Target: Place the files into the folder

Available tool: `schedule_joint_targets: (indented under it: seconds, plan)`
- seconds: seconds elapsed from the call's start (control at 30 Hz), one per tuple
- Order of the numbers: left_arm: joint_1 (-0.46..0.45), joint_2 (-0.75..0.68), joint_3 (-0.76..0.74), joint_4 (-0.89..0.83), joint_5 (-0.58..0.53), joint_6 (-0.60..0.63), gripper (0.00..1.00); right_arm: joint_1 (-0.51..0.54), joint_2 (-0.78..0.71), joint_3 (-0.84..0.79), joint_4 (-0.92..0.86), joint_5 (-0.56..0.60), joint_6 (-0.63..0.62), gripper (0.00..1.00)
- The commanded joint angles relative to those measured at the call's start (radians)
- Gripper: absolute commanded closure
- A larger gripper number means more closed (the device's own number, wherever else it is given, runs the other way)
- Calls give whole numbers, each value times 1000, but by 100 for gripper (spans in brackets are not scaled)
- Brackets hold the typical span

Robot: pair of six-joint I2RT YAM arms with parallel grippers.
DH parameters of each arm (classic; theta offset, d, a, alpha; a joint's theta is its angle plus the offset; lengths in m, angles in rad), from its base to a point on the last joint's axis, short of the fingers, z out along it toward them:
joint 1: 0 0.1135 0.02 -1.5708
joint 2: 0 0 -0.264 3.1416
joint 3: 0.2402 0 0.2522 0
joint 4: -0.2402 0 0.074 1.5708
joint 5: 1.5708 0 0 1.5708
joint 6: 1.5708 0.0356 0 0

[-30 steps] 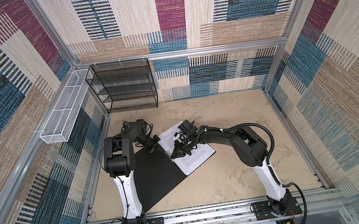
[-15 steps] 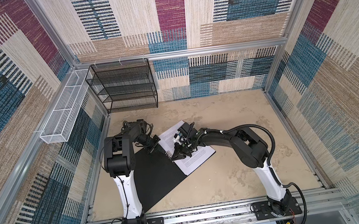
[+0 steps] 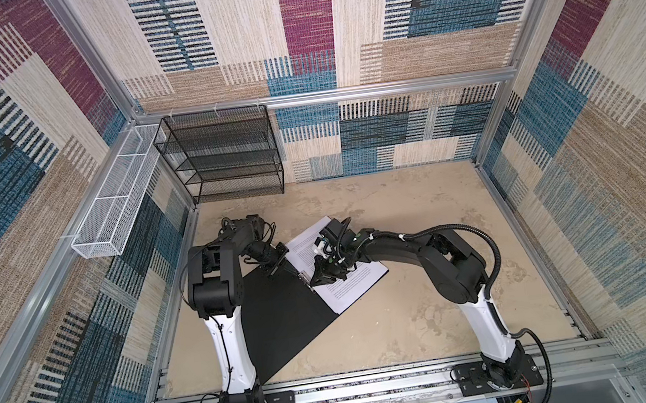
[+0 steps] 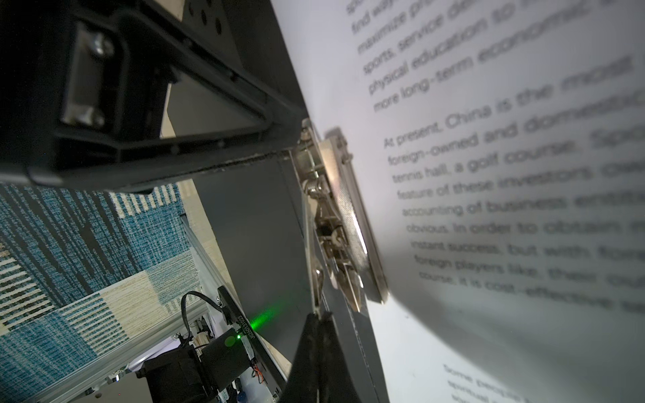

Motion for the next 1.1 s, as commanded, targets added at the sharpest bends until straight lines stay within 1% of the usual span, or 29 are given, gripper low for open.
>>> schedule_joint_targets:
  seconds: [0.0, 0.4, 0.6, 0.87, 0.97, 1.07]
  plan:
    - [-9, 50, -20, 27, -246, 9, 100, -4, 12, -1, -51, 232, -12, 100]
    - [-15, 63, -20, 31, -242, 8, 100, -3, 35, -1, -41, 318, -29, 100]
    - [-23, 74, -21, 30, -245, 5, 100, -3, 11, -15, -33, 378, -32, 100]
    - [-25, 75, -23, 31, -252, 5, 100, -4, 6, -37, -18, 411, -31, 100]
    - [-30, 75, -23, 31, -261, 2, 100, -4, -17, -50, -4, 433, -29, 100]
    - [-32, 76, -21, 31, -263, 2, 100, -4, -38, -46, -2, 429, -37, 100]
